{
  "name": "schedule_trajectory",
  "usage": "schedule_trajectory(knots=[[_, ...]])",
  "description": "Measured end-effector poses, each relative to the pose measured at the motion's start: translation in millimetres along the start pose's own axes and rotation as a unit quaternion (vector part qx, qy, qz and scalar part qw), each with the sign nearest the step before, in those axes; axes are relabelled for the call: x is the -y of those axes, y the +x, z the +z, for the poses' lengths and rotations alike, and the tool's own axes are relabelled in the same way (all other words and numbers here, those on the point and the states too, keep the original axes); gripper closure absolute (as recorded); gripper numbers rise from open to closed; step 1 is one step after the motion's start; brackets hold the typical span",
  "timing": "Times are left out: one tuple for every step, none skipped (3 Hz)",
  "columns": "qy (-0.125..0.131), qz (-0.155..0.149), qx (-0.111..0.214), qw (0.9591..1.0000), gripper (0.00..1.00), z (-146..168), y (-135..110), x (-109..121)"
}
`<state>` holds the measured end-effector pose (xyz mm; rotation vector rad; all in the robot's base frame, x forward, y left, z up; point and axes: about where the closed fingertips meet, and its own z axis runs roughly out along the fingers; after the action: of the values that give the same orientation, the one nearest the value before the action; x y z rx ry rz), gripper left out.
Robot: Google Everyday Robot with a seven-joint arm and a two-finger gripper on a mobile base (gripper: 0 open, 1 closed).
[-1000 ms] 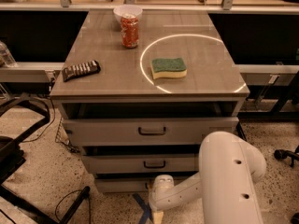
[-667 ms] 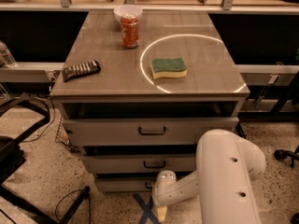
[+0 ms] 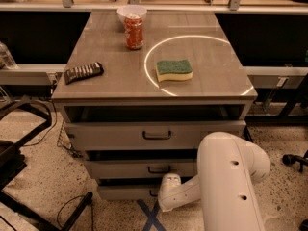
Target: Open bottom drawer
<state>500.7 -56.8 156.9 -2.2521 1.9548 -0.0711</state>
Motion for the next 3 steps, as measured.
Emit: schedule_trajectory(knots=[[-0.001,0.0,0.0,1.0,0.79,0.5,-0.1,-0.7],[-0.002,0.0,0.0,1.0,1.0,1.3,-0.2,-1.9],[-0.002,0.003,0.002,1.0,1.0,0.1,0.5,-5.7]])
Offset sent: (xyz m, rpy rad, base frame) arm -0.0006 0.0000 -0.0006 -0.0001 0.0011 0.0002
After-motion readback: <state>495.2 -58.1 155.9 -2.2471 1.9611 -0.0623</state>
